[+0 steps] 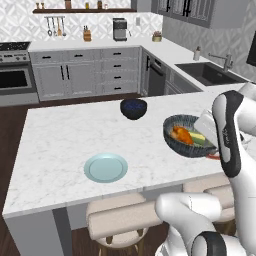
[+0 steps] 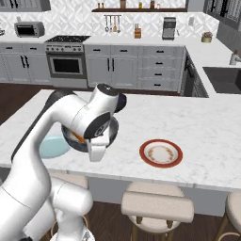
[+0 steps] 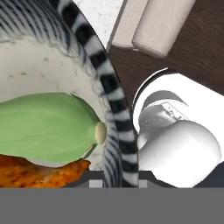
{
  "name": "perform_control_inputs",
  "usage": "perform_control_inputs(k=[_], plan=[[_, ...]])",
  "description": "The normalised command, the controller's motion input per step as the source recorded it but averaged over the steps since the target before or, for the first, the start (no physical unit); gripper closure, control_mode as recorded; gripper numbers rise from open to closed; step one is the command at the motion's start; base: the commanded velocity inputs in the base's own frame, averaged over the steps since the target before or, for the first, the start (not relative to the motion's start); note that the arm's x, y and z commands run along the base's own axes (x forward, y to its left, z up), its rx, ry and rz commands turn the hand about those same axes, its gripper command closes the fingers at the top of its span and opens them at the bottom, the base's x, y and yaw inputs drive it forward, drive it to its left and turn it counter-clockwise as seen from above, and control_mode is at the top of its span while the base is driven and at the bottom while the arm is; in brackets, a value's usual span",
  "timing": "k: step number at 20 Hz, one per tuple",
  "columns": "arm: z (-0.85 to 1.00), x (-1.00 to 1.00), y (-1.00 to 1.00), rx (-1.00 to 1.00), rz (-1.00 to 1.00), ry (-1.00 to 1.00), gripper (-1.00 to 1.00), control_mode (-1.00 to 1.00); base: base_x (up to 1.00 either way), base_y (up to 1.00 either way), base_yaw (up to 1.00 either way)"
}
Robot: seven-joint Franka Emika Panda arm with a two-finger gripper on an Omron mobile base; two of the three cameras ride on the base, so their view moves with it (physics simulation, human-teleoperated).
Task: Pick the chicken drumstick and corn from their plates and place them in the bowl. Then put the bowl in the fridge.
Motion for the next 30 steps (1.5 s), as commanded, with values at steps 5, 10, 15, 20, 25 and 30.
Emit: perform_control_inputs(k=[5,10,15,20,25,30], plan=[[0.26,-0.35,0.23,-0.01,0.0,0.0,1.0,-1.0,0.0,0.0,0.0],[0.1,-0.51,0.49,0.0,0.0,0.0,1.0,-1.0,0.0,0.0,0.0],[0.0,0.0,0.0,0.0,0.0,0.0,1.0,1.0,-0.71,0.22,0.0],[0.0,0.0,0.0,0.0,0.0,0.0,1.0,1.0,-0.68,0.97,0.06],[0.0,0.0,0.0,0.0,0.0,0.0,1.0,1.0,-0.16,1.0,0.07],[0.0,0.0,0.0,0.0,0.0,0.0,1.0,1.0,0.0,1.0,0.06]])
